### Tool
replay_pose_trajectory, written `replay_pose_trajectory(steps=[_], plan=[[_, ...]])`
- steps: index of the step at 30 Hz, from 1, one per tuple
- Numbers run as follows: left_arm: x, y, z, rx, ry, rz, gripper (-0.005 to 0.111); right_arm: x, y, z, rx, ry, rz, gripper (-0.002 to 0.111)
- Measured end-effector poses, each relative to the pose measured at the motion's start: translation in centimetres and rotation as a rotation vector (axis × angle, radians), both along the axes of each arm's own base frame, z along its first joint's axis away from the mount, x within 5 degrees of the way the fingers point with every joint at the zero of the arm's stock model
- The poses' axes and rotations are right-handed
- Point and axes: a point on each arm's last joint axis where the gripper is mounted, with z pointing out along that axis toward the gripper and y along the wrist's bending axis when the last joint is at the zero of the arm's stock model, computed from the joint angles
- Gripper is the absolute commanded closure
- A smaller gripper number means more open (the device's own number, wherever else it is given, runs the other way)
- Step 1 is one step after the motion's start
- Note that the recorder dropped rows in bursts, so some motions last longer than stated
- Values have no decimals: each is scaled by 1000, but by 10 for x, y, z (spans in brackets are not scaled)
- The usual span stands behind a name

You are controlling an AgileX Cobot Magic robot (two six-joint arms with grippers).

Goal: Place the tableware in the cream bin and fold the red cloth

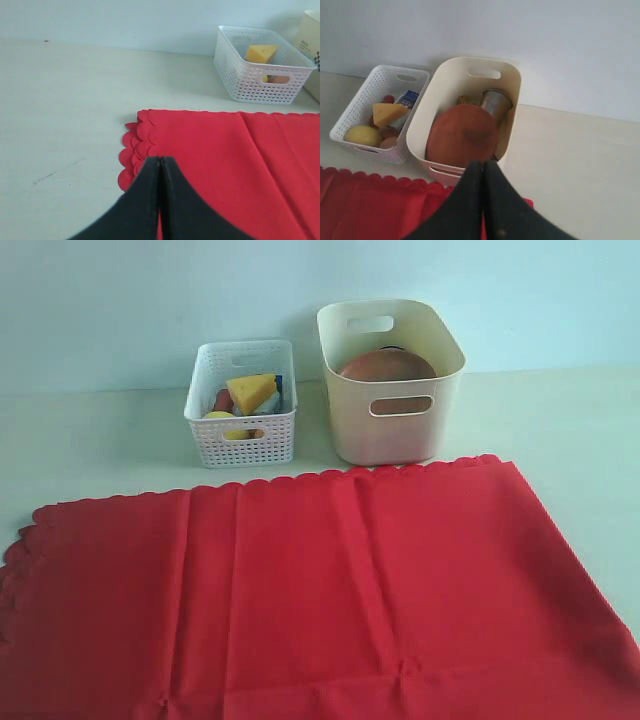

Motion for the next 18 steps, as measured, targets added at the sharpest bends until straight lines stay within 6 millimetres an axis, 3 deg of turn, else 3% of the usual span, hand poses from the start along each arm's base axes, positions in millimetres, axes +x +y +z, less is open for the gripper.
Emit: replay_pose_trajectory(steps=[7, 13, 18], plan=[[0, 0, 0, 0, 0, 0, 106, -97, -12, -4, -30, -109, -43, 108], [0, 0, 0, 0, 0, 0, 106, -178, -20, -25, -2, -243, -93, 108], [0, 0, 0, 0, 0, 0, 106, -234, -24, -48, 22, -350, -108, 108]])
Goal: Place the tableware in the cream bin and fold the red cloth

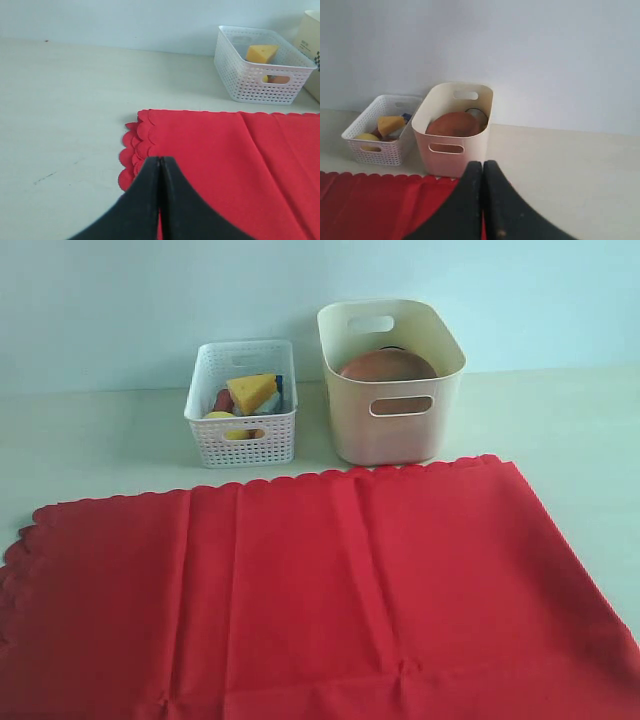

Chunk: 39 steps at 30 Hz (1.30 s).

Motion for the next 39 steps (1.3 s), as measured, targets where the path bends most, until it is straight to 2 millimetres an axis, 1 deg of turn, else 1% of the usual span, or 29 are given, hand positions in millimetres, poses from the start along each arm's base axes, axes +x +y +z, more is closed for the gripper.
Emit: replay_pose_trajectory(steps=[4, 6, 9, 12, 15, 20, 39], plan=[[0, 0, 0, 0, 0, 0, 106, -27, -2, -27, 5, -37, -3, 108], [0, 0, 0, 0, 0, 0, 106, -35, -3, -39, 7, -54, -5, 108], [0, 0, 0, 0, 0, 0, 106, -42, -4, -56, 16, -92, -14, 108], [0, 0, 0, 0, 0, 0, 106, -45, -4, -67, 33, -118, -17, 108], [0, 0, 0, 0, 0, 0, 106, -49, -2, -69, 90, -112, -2, 108], [0, 0, 0, 0, 0, 0, 106, -54, 0, -69, 136, -108, 20, 108], [0, 0, 0, 0, 0, 0, 106, -54, 1, -69, 145, -106, 22, 108]])
